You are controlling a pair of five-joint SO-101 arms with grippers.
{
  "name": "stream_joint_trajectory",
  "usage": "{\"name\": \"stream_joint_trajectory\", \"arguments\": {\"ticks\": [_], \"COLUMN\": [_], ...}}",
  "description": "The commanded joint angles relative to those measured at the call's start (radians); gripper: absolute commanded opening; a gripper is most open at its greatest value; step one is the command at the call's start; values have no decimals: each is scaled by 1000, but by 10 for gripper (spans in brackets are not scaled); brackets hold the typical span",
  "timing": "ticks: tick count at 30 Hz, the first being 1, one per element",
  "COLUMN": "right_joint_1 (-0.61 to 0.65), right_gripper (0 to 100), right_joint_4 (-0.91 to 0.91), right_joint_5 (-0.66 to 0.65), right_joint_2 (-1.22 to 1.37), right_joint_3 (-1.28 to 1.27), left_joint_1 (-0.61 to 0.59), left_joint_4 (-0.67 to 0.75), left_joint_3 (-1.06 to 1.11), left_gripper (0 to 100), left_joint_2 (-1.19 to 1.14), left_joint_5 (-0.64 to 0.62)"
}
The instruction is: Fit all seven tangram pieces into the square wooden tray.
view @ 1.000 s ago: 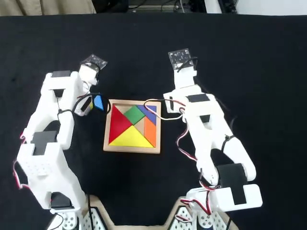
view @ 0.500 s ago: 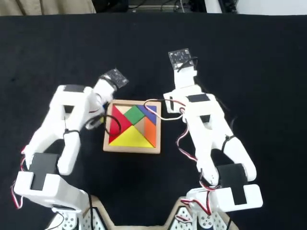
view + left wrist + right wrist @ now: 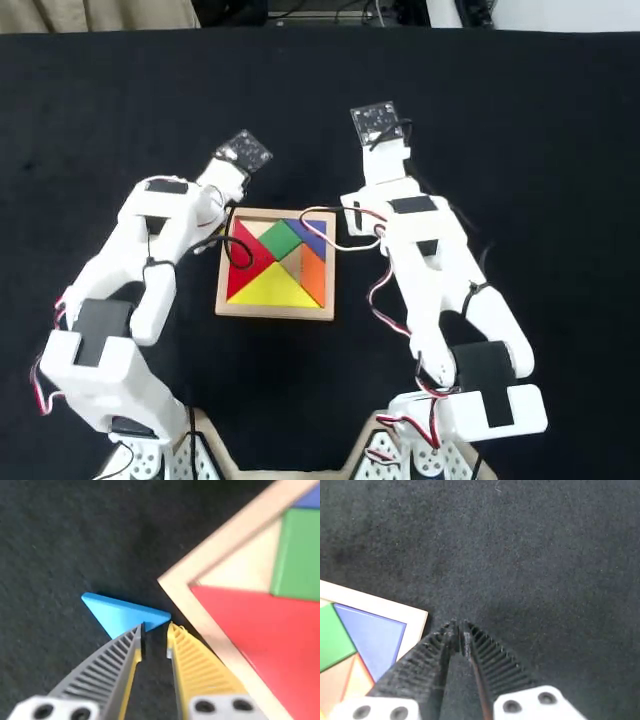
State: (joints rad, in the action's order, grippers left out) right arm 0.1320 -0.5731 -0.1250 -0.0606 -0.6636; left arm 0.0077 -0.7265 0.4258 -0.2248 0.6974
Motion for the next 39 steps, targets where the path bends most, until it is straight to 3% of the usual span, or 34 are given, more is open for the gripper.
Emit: {"name": "stream_joint_trajectory", "arguments": {"ticks": [1, 7, 12, 22, 28, 36, 39], "right_joint_1": [-14, -11, -11, -11, -11, -9, -9], "right_gripper": [11, 11, 11, 11, 11, 11, 11], "right_joint_4": [12, 12, 12, 12, 17, 18, 18], "right_joint_5": [0, 0, 0, 0, 0, 0, -2], "right_joint_2": [-4, -4, -4, -4, -4, -4, -4], "right_joint_3": [4, 4, 4, 4, -2, -1, -2], "left_joint_1": [10, 10, 10, -15, -70, -154, -174], "left_joint_4": [12, 14, 18, 28, 189, 91, 55], "left_joint_3": [-102, -214, -292, -501, -544, -549, -527], "left_gripper": [98, 98, 98, 98, 98, 98, 98], "left_joint_2": [-51, -101, -100, -186, -376, -381, -381], "left_joint_5": [-14, -21, -133, -146, -143, -135, -58]}}
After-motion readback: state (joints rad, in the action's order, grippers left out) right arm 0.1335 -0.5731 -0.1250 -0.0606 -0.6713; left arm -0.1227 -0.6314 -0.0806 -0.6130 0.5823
